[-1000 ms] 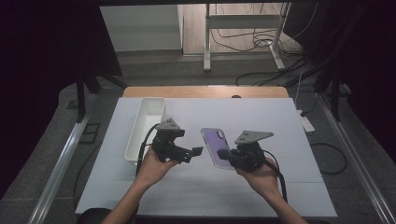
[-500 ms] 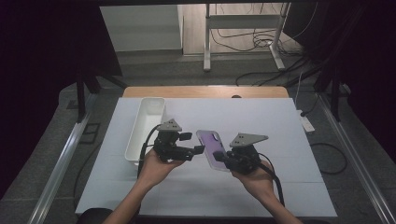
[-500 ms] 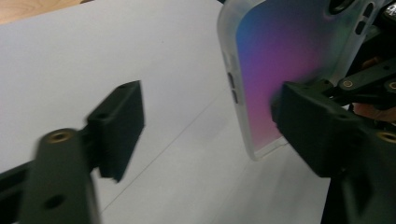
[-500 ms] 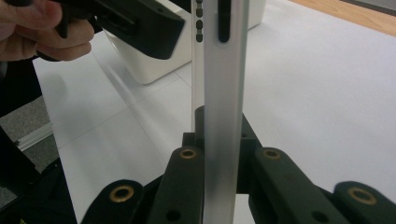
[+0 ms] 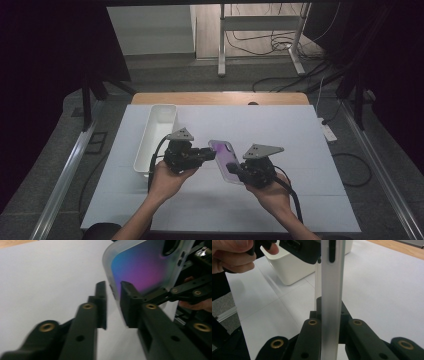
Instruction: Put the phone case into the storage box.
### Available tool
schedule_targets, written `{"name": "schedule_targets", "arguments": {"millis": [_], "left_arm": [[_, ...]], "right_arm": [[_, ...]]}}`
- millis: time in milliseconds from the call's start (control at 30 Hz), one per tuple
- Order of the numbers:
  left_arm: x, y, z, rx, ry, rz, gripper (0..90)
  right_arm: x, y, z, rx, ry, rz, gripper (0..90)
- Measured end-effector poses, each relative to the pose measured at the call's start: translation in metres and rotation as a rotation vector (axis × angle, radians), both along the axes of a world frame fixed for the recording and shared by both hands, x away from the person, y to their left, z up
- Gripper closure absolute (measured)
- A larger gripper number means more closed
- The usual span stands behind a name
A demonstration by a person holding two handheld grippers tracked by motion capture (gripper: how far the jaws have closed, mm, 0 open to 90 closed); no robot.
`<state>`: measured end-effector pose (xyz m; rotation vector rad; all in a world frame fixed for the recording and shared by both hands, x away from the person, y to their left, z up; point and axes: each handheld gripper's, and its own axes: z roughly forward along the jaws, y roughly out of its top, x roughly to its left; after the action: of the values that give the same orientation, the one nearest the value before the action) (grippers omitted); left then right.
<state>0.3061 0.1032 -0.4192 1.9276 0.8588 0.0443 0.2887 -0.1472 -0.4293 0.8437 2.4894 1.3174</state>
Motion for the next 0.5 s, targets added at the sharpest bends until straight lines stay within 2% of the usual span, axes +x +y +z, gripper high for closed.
{"name": "schedule_targets", "arguments": {"millis": [100, 167, 367, 500], "left_arm": [[0.001, 0.002, 0.000, -0.035, 0.019, 0.002, 83.3], [0.002, 0.005, 0.000, -0.080, 0.044, -0.006, 86.8], [-0.002, 0.000, 0.001, -0.037, 0.026, 0.017, 88.4], [-0.004, -0.005, 0.001, -0.017, 0.013, 0.037, 88.5]], "right_arm": [[-0.001, 0.002, -0.001, -0.008, -0.002, -0.001, 85.1], [-0.001, 0.003, -0.003, -0.018, 0.002, 0.004, 84.5], [-0.003, 0.010, -0.007, -0.036, 0.006, 0.024, 77.9], [-0.003, 0.012, -0.008, -0.028, 0.014, 0.034, 65.2]]}}
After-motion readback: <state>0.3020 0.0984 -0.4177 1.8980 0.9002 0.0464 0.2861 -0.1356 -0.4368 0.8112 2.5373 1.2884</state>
